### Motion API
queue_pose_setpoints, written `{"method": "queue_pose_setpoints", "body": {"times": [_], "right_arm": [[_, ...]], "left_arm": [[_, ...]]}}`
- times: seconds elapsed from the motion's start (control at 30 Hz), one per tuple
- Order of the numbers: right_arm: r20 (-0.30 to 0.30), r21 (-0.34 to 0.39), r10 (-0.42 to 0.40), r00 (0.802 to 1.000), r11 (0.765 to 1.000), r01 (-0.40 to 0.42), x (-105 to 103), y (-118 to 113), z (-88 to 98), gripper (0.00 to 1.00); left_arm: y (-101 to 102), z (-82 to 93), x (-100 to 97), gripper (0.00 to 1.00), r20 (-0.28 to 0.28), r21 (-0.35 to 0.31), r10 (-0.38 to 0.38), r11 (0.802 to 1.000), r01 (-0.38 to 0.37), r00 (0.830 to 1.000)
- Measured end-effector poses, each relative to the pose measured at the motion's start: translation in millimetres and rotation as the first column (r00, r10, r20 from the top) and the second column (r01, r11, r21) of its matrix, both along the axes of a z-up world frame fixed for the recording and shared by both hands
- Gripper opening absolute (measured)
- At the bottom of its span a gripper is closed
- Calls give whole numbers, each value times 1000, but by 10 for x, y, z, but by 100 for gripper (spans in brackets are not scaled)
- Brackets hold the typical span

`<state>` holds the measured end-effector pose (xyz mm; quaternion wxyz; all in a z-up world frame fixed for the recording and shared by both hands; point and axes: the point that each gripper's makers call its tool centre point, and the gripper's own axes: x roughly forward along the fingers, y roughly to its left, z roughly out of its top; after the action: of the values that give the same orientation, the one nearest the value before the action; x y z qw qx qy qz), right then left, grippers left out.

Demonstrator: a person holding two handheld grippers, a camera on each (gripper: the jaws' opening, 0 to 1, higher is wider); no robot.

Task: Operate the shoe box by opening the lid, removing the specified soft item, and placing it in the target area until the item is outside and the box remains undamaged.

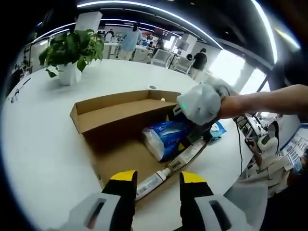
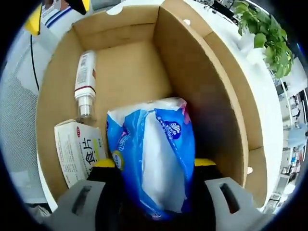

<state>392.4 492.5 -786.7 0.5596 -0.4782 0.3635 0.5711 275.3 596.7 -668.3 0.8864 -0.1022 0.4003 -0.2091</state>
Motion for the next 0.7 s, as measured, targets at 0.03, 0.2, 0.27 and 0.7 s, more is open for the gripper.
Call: {"method": "queue_pose_setpoints", "body": {"times": [0.03, 0.2, 0.27, 0.7], "right_arm": [[2, 6, -6, 1000, 1000, 6, 0, 12, 27, 39], [-77, 67, -58, 995, 996, 63, -146, 115, 131, 27], [-48, 45, -22, 999, 999, 24, -166, 85, 110, 27], [3, 53, -30, 1000, 998, 30, -149, 43, 280, 26]], "left_arm": [[14, -8, -7, 35, -1, 4, 0, 1000, 0, 1000], [56, 9, -20, 35, 1, 9, 5, 1000, -5, 1000], [67, 22, -18, 35, 2, 9, 8, 1000, -8, 1000], [133, 136, -74, 35, 23, -1, 32, 999, -32, 999]]}}
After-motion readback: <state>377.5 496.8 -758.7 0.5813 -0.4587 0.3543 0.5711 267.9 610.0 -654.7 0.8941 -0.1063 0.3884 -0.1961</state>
